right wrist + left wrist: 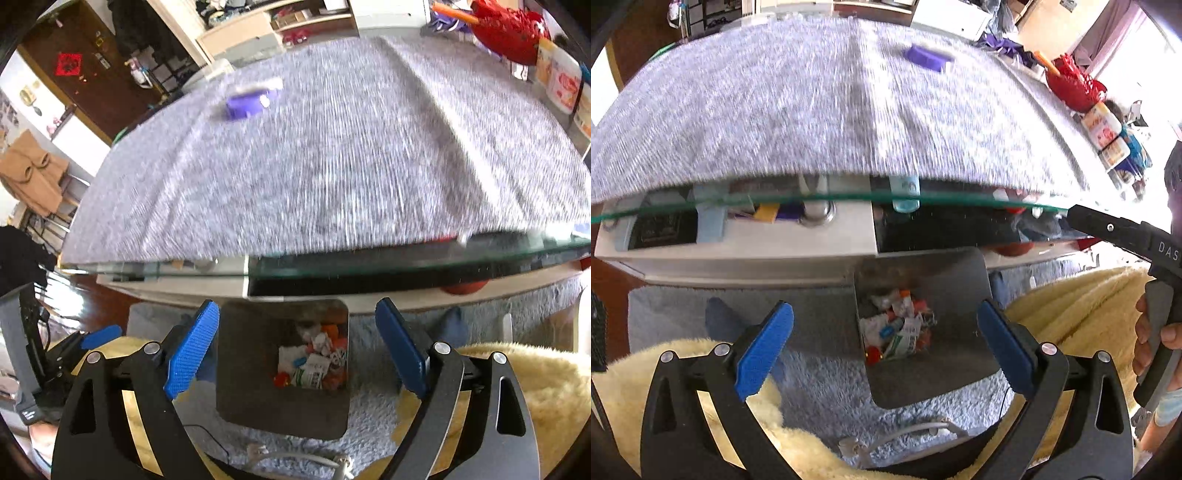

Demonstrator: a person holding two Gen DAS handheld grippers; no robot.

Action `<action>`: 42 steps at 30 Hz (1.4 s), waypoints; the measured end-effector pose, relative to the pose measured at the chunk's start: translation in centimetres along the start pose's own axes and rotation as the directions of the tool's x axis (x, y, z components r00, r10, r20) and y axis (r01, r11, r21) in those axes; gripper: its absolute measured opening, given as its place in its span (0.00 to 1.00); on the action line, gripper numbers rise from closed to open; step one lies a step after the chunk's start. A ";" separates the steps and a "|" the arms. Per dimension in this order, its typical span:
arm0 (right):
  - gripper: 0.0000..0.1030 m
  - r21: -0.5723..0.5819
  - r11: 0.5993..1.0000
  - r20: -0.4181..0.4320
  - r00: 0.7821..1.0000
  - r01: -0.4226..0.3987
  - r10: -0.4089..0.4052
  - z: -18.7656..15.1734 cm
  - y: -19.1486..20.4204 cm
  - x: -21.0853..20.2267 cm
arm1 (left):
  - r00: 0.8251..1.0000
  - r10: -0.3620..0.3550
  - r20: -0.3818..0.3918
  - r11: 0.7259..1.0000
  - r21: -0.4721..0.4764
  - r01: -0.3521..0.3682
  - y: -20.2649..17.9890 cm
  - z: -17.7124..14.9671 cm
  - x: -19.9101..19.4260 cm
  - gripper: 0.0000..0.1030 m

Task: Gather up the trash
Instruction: 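Move both tools toward the purple lid with the white tube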

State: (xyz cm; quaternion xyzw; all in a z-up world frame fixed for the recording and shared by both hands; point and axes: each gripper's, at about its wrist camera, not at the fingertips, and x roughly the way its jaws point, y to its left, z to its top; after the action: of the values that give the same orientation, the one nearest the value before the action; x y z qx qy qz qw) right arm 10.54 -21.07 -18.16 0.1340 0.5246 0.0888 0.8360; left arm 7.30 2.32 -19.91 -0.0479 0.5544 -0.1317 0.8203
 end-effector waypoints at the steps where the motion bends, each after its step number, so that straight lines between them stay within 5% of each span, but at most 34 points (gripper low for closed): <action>1: 0.85 -0.003 1.000 0.003 1.000 0.001 -0.001 0.4 0.0 0.0 | 1.000 -0.001 0.007 1.000 0.001 0.001 0.0 0.3 -0.2 0.92; 23: 0.84 -0.125 0.991 0.077 0.997 0.041 -0.032 16.4 2.1 5.1 | 0.995 0.043 0.084 0.996 0.078 -0.050 -1.5 14.5 2.3 0.92; 32: 0.68 -0.213 0.976 0.044 0.999 0.038 -0.029 19.7 4.1 8.9 | 0.997 0.045 0.069 0.993 0.105 -0.052 -2.5 18.0 4.5 0.92; 42: 0.64 -0.253 0.967 -0.007 1.000 -0.010 0.008 21.2 5.1 11.9 | 0.999 0.037 0.038 0.995 0.089 -0.040 -2.1 19.5 6.2 0.92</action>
State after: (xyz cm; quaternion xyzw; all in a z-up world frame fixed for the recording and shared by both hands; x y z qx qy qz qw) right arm 34.76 -15.59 -17.95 0.0284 0.5108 0.1590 0.8444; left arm 27.15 -2.69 -17.59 -0.0028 0.5339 -0.1399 0.8339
